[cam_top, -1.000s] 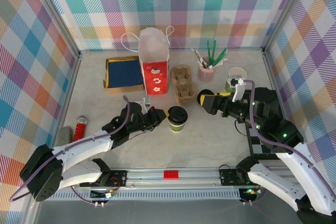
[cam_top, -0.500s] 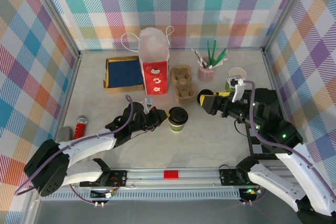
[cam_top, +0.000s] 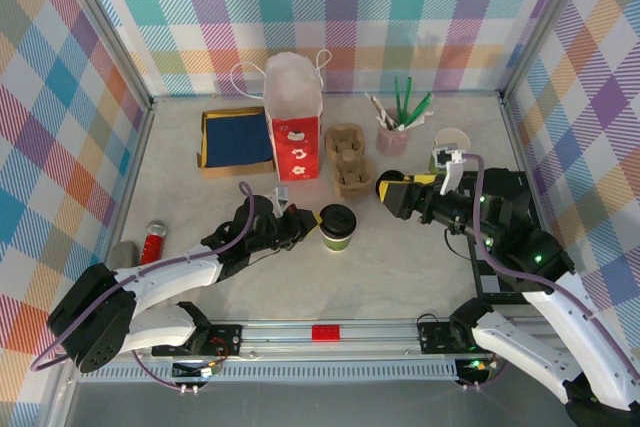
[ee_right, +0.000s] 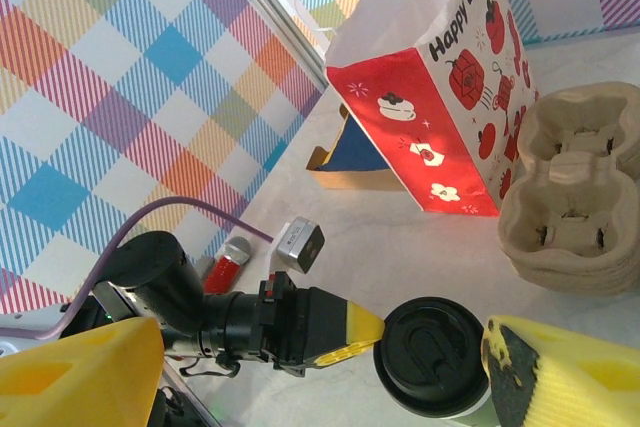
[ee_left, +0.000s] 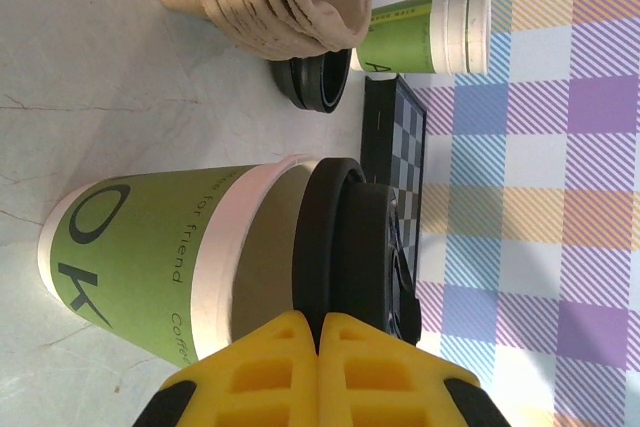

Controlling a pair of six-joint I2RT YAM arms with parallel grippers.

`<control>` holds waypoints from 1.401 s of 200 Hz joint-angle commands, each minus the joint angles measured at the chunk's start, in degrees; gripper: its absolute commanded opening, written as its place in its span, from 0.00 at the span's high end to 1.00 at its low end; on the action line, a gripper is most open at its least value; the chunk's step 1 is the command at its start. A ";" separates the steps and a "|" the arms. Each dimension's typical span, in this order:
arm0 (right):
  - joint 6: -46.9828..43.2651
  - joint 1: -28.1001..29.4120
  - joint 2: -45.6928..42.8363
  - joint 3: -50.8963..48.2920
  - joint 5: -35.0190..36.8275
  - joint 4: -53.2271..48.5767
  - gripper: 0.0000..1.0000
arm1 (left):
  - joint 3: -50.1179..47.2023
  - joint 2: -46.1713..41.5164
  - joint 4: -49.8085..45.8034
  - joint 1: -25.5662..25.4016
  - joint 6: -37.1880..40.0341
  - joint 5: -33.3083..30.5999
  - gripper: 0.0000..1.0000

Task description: Pack the takeout coffee

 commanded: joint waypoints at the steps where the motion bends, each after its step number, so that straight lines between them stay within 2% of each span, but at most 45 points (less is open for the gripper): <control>1: -0.58 0.06 -1.05 -0.41 -0.93 2.76 0.17 | -0.37 0.67 1.30 0.89 1.42 0.79 0.96; 102: -0.59 0.05 -2.29 -1.12 -1.13 4.23 0.18 | 0.25 0.34 -2.66 0.89 2.89 -0.35 0.90; 280: 0.01 0.05 -4.65 -2.70 -0.97 6.88 0.20 | 0.51 -1.52 -6.82 0.89 5.02 -2.10 0.86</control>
